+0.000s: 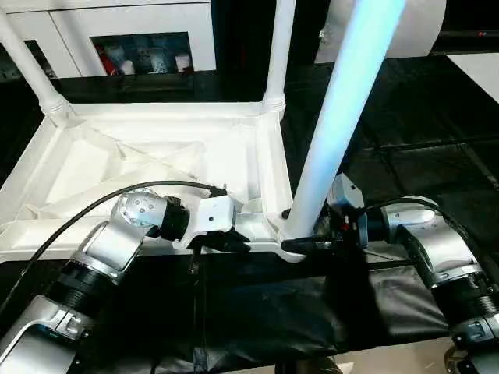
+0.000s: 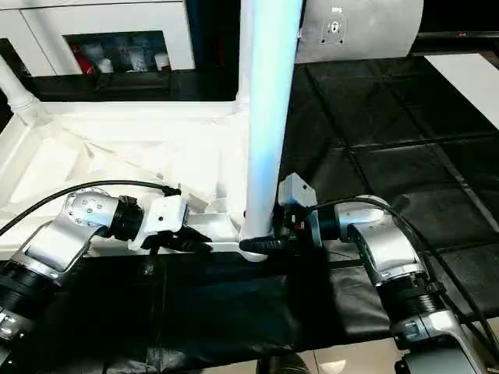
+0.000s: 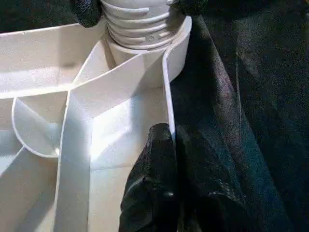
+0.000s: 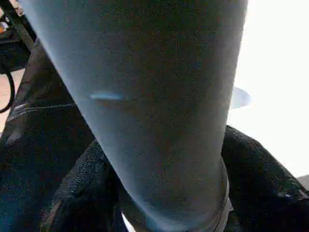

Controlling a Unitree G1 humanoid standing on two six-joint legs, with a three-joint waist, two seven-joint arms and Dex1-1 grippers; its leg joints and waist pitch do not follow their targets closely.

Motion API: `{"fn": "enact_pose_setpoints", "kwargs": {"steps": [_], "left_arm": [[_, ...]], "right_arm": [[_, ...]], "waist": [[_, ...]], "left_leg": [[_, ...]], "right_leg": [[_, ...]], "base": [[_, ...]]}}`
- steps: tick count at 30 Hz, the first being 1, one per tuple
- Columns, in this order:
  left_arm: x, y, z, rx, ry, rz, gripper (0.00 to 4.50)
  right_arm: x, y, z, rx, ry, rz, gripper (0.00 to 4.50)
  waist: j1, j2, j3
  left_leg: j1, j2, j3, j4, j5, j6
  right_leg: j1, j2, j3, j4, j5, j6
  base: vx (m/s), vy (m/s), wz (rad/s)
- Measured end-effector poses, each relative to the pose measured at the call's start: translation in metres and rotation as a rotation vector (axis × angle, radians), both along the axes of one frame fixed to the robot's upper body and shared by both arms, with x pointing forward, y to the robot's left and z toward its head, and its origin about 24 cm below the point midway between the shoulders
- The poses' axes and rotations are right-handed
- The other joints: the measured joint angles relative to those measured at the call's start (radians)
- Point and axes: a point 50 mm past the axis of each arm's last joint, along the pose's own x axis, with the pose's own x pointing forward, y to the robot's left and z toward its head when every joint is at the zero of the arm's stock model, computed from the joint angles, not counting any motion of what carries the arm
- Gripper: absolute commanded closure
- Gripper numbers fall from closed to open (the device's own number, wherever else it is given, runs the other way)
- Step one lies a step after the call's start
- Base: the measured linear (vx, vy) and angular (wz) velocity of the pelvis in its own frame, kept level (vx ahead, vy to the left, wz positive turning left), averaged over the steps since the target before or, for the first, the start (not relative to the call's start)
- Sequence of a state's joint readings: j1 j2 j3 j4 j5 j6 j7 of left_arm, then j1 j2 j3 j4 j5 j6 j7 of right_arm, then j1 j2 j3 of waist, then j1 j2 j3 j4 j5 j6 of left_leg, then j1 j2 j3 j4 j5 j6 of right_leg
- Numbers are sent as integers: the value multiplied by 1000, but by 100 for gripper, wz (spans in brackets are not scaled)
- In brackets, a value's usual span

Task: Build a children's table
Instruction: Rotate leg to tighten

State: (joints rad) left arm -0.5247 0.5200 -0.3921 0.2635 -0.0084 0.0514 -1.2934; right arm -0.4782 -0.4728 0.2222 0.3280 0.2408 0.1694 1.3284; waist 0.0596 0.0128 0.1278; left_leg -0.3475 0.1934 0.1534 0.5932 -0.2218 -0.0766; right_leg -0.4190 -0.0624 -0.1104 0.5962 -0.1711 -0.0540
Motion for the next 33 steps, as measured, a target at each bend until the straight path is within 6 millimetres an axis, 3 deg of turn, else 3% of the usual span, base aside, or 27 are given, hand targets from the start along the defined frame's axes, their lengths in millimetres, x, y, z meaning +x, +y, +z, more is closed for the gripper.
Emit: {"fn": "enact_pose_setpoints", "kwargs": {"steps": [6, 10, 12, 17, 20, 24, 26, 33], "left_arm": [[2, -5, -1, -40, 84, 101, 450], [6, -5, -4, -53, 115, 198, 450], [11, -11, -7, -70, 121, 314, 450], [20, -40, -10, -137, 104, 542, 450], [24, -51, -9, -153, 83, 614, 450], [26, -55, -7, -148, 65, 649, 450], [26, -56, -6, -146, 58, 649, 450], [23, -54, -1, -132, 9, 600, 450]], "right_arm": [[-8, 3, -6, 52, 64, -121, 185], [-8, 9, -10, 66, 63, -253, 185], [-2, 17, -14, 104, 73, -445, 185], [16, 33, -14, 152, 64, -892, 186], [24, 39, -13, 156, 54, -1030, 186], [30, 46, -12, 181, 59, -1115, 186], [30, 47, -11, 191, 53, -1134, 130], [22, 47, -11, 200, -12, -1075, 60]], "waist": [[4, 1, -1], [-7, 1, 0], [-20, -1, 1], [-58, 5, 1], [-75, 7, 1], [-85, 4, 5], [-85, 3, 6], [-85, 1, 7]], "left_leg": [[2, 0, 0, 0, 0, -1], [14, -2, 1, -1, -1, -6], [20, -2, 1, -3, -2, -8], [15, -5, 0, -8, 4, -8], [14, -9, 0, -9, 7, -2], [14, -22, 0, -13, 7, 1], [12, -22, 0, -14, 8, 4], [3, -25, 5, -19, 13, 15]], "right_leg": [[3, 0, 1, 0, 0, 0], [11, 1, 5, -2, -3, 6], [18, 2, 6, -8, -4, 8], [24, 1, 1, -42, -5, 9], [24, -1, 1, -57, -5, 9], [22, -15, 1, -59, -5, 10], [21, -15, 1, -63, -7, 12], [14, -15, 9, -58, 2, 10]], "base": [[0, 0, 0], [0, 0, 0], [-51, 4, 0], [-48, 46, -8], [-22, 58, -3], [-5, 13, 0], [0, 0, 0], [0, 0, 0]]}}
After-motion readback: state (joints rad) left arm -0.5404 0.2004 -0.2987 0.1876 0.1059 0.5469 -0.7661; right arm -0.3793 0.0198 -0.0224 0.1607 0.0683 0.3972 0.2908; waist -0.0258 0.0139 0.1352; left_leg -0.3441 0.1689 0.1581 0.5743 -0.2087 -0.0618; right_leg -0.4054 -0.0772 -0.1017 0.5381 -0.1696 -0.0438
